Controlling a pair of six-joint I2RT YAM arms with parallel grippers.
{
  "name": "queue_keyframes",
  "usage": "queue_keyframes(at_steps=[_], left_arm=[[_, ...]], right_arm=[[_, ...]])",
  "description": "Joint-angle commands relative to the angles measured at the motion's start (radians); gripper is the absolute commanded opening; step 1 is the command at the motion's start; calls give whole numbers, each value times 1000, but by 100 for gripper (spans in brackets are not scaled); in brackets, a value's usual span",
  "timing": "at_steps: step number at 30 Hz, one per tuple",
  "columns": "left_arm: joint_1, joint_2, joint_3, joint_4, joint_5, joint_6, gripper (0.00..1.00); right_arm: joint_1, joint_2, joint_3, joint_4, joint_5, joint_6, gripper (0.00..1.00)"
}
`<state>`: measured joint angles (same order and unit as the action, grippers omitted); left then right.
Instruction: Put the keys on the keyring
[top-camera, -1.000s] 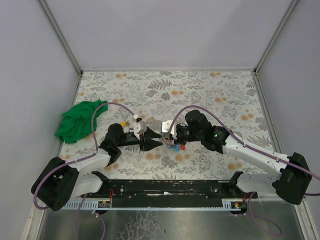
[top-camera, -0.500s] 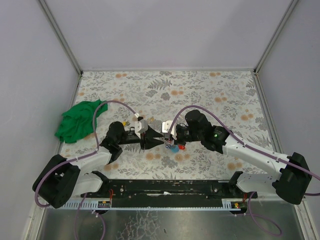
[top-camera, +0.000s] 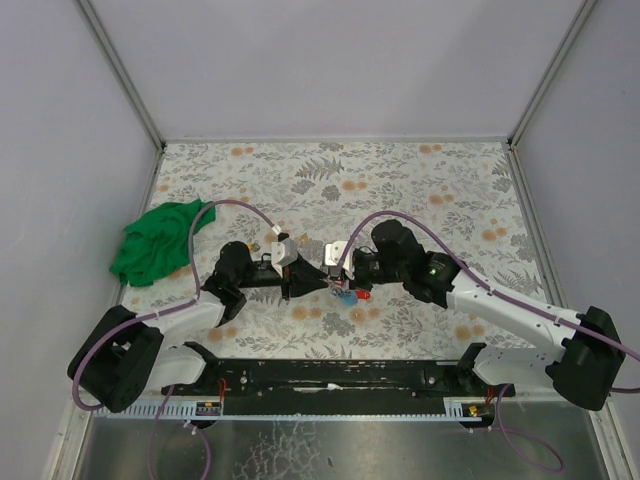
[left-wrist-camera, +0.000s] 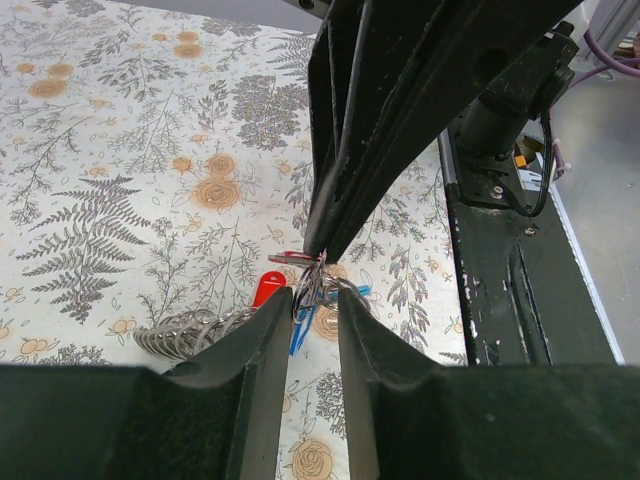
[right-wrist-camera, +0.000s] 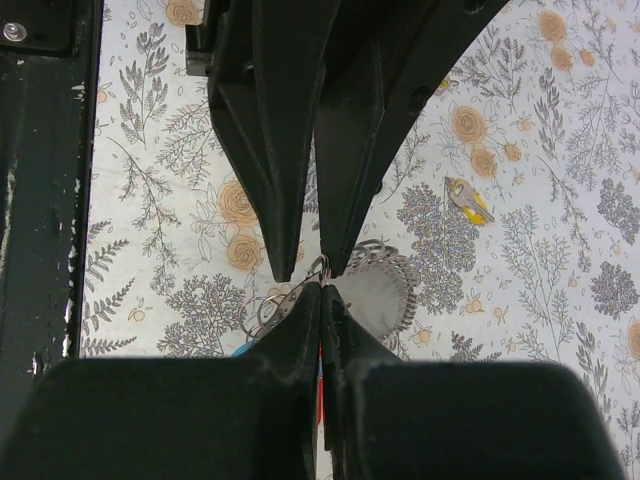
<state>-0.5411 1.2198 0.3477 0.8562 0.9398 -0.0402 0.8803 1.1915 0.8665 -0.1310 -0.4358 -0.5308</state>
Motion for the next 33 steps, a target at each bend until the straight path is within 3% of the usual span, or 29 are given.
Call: queue_keyframes(at_steps=[1, 4, 7, 17, 33], left_arm=[[7, 12, 36, -3, 25, 11, 20], [7, 14, 41, -10, 23, 10, 7], [6, 7, 40, -14, -12, -3, 0], [7, -24, 6, 18, -299, -177, 0], [-34, 8, -126, 403, -609, -471, 0]], right_arm=[[8, -34, 44, 36, -9, 1, 0], [8, -35, 43, 33, -2, 0, 0], [8, -41, 35, 28, 8, 4, 0], [10, -66, -38, 49, 83, 45, 0], [55, 43, -86, 185, 103, 75, 0]])
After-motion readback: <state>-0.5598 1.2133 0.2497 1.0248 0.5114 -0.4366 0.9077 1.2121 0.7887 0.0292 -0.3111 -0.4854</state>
